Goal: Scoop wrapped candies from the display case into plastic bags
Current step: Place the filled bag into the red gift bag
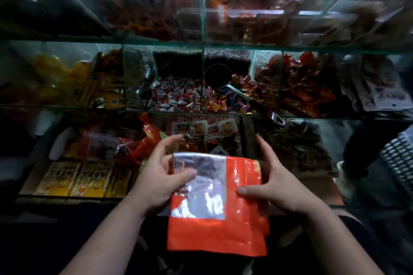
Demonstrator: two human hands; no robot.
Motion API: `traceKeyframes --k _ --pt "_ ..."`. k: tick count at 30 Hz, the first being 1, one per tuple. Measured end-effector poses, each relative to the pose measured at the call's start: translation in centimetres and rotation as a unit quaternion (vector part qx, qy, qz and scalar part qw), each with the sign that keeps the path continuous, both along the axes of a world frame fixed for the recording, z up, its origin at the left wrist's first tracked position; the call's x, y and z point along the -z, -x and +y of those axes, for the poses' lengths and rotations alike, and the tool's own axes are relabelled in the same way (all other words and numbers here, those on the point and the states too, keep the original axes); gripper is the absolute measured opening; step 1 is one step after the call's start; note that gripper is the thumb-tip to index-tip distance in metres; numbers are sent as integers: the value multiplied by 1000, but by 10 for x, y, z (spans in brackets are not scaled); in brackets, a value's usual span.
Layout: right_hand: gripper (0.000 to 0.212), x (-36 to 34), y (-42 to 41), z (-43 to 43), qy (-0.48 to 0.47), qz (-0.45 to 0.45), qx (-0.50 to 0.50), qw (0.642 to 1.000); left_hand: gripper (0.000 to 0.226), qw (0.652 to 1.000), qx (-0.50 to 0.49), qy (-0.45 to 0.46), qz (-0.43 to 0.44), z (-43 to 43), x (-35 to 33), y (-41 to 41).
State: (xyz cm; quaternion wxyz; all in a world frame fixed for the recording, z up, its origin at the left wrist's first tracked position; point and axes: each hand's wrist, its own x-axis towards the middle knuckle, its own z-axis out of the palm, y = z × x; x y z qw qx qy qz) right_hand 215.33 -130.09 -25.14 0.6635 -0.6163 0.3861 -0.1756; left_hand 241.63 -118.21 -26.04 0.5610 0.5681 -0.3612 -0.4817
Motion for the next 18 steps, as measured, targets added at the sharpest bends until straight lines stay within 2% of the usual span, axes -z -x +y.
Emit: traceKeyframes --k 1,2,4,6,8,10,12,14,16,18 --pt "130 2 -3 4 -10 6 20 1000 76 999 -44 19 20 -2 2 2" --pt "127 3 -6 8 -36 -4 46 998 73 995 -83 32 38 -3 4 6" --pt "97 6 -11 18 -114 -51 64 990 62 989 -132 38 60 -2 8 17" --pt "66 11 -11 27 -175 -76 30 981 53 983 -157 18 90 0 12 25" --pt "49 15 -11 31 -163 -49 50 984 57 984 -121 -37 125 4 16 25" --pt "40 17 -9 29 -128 -33 117 984 71 987 10 -91 129 9 18 19" --pt "36 16 -7 25 -105 -23 124 986 79 981 95 -114 127 12 20 12" --pt "42 12 -3 22 -105 1 68 992 76 983 81 -104 125 11 19 8" --pt "50 8 2 21 -125 -19 1 992 65 991 50 -73 97 7 17 8" --pt "50 8 3 22 -127 -56 11 990 62 994 33 -47 91 4 16 11"
